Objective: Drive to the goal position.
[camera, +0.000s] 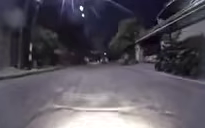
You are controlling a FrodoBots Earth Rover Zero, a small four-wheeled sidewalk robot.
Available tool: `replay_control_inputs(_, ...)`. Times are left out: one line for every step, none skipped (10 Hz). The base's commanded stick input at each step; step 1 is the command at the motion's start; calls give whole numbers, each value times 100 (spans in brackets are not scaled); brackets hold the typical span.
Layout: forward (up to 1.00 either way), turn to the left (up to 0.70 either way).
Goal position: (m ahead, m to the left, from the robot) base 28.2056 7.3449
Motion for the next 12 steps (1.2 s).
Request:
replay_control_inputs(100, 5)
replay_control_inputs(100, 5)
replay_control_inputs(100, 5)
replay_control_inputs(100, 5)
replay_control_inputs(100, 5)
replay_control_inputs(100, 5)
replay_control_inputs(100, 5)
replay_control_inputs(100, 5)
replay_control_inputs(100, 5)
replay_control_inputs(100, 5)
replay_control_inputs(100, 5)
replay_control_inputs(100, 5)
